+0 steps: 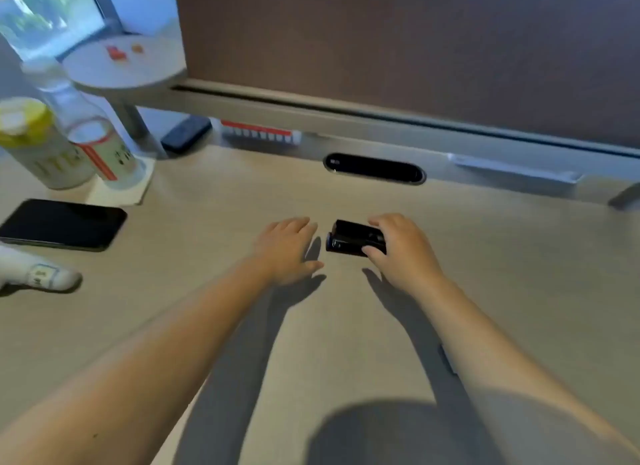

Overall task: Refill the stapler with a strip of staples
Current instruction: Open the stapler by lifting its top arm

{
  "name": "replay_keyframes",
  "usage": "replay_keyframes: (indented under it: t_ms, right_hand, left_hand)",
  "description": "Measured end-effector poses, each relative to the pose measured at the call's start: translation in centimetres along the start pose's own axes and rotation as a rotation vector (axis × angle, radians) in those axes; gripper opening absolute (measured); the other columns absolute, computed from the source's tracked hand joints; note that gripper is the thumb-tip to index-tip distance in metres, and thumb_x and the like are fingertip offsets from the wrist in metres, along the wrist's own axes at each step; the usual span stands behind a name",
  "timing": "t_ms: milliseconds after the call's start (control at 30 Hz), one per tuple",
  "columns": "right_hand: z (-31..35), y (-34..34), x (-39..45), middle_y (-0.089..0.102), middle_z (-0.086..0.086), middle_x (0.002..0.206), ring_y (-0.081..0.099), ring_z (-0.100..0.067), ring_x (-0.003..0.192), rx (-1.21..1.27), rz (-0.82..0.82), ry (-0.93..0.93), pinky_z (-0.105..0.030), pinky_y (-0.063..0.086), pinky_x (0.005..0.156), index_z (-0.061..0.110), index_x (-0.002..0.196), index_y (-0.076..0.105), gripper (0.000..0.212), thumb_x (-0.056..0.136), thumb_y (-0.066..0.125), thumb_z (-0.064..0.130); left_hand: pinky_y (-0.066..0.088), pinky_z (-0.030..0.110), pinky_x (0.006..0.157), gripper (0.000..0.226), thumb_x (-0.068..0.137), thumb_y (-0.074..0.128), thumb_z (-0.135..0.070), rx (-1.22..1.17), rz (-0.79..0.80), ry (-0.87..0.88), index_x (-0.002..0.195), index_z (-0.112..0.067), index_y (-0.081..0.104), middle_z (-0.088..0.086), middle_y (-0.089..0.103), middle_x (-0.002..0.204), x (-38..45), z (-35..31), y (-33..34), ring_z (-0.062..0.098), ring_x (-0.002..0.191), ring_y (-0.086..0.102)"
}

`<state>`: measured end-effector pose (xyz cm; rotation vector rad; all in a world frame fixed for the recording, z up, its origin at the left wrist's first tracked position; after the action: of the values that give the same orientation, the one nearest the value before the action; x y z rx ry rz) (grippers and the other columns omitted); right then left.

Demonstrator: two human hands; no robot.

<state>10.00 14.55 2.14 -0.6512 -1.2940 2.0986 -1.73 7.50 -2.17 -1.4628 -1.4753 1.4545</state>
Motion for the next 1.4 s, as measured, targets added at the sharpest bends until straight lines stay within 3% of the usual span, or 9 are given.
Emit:
replay_keyframes:
  t_ms: [233,467,667,967,1033,1133,1200,1333,1400]
  right_hand:
    - [-0.9,2.9,2.6,0.052,-0.012,0.128,0.042,-0.03,0.118,0.094,0.005,-0.012,-0.042,0.033,0.1,0.013,0.124,0.041,0.047,0.081,0.058,0.021]
    - [-1.0,4.1,2.8,0.05,-0.01,0.124,0.037,-0.028,0.116,0.124,-0.027,-0.004,-0.04,0.024,0.099,0.023,0.123,0.043,0.05,0.077,0.062,0.029]
    - [-0.8,3.9,2.7,0.052,-0.007,0.114,0.038,-0.026,0.111,0.178,-0.072,-0.003,-0.036,0.021,0.094,0.025,0.109,0.054,0.033,0.077,0.062,0.029]
    - [-1.4,2.8,2.6,0.052,-0.003,0.104,0.042,-0.027,0.109,0.399,-0.147,0.007,-0.039,0.028,0.096,0.019,0.104,0.056,0.031,0.074,0.065,0.022]
    - [-1.6,2.2,2.3,0.048,0.006,0.093,0.046,-0.025,0.103,0.513,-0.196,-0.013,-0.032,0.037,0.093,0.018,0.102,0.056,0.03,0.072,0.064,0.018]
    - [-2.5,1.0,1.5,0.05,0.002,0.095,0.048,-0.008,0.089,0.724,-0.289,-0.011,-0.001,0.036,0.074,0.018,0.101,0.052,0.027,0.077,0.059,0.006]
    - [-3.4,0.2,0.9,0.054,-0.004,0.1,0.049,-0.002,0.084,0.805,-0.374,0.001,-0.004,0.039,0.073,0.02,0.101,0.048,0.025,0.08,0.055,0.01]
    - [-7.0,-1.3,-0.9,0.048,0.008,0.093,0.044,-0.003,0.073,0.833,-0.626,0.185,0.001,0.034,0.073,0.006,0.117,0.039,0.03,0.089,0.041,0.016]
    - [-9.5,-1.3,-1.9,0.048,0.004,0.093,0.047,-0.011,0.082,0.91,-0.693,0.319,-0.02,0.044,0.085,0.007,0.116,0.035,0.027,0.092,0.033,0.02]
  left_hand:
    - [0.027,0.043,0.109,0.073,0.075,0.06,-0.044,-0.208,-0.084,-0.057,0.134,-0.016,0.03,0.013,0.036,0.144,3.3,0.1,1.8,0.03,0.134,0.029]
    - [0.026,0.039,0.107,0.049,0.069,0.069,-0.03,-0.441,-0.256,-0.089,0.114,-0.015,0.059,0.014,0.045,0.138,3.0,0.8,2.5,0.029,0.131,0.032]
    - [0.025,0.036,0.106,0.042,0.068,0.071,-0.025,-0.497,-0.274,-0.082,0.107,-0.014,0.064,0.015,0.047,0.136,2.8,1.0,2.7,0.028,0.13,0.034]
    - [0.023,0.035,0.107,0.041,0.068,0.071,-0.025,-0.478,-0.274,-0.074,0.107,-0.015,0.063,0.012,0.047,0.136,2.9,1.0,2.7,0.027,0.132,0.032]
    - [0.023,0.036,0.108,0.041,0.068,0.07,-0.025,-0.464,-0.275,-0.07,0.108,-0.015,0.062,0.012,0.047,0.136,2.9,1.0,2.7,0.028,0.131,0.032]
    - [0.023,0.035,0.107,0.042,0.07,0.069,-0.026,-0.432,-0.262,-0.067,0.109,-0.014,0.061,0.011,0.047,0.136,3.0,0.9,2.7,0.027,0.131,0.032]
    - [0.024,0.035,0.106,0.042,0.07,0.069,-0.025,-0.42,-0.258,-0.063,0.11,-0.014,0.06,0.011,0.047,0.136,3.0,0.8,2.7,0.028,0.131,0.032]
    - [0.026,0.037,0.105,0.041,0.069,0.07,-0.023,-0.416,-0.271,-0.055,0.108,-0.011,0.061,0.014,0.049,0.133,2.9,0.5,2.6,0.03,0.129,0.036]
    - [0.027,0.038,0.104,0.04,0.069,0.07,-0.023,-0.404,-0.278,-0.048,0.106,-0.01,0.061,0.014,0.051,0.131,2.9,0.3,2.7,0.03,0.127,0.038]
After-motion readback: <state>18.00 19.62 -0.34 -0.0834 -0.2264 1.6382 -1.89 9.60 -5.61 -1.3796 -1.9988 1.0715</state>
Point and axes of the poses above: each hand's wrist, its own x-axis towards the middle knuckle, its own y-axis out of the palm, z = x × y, the point moved 8 cm from there along x, towards the middle knuckle
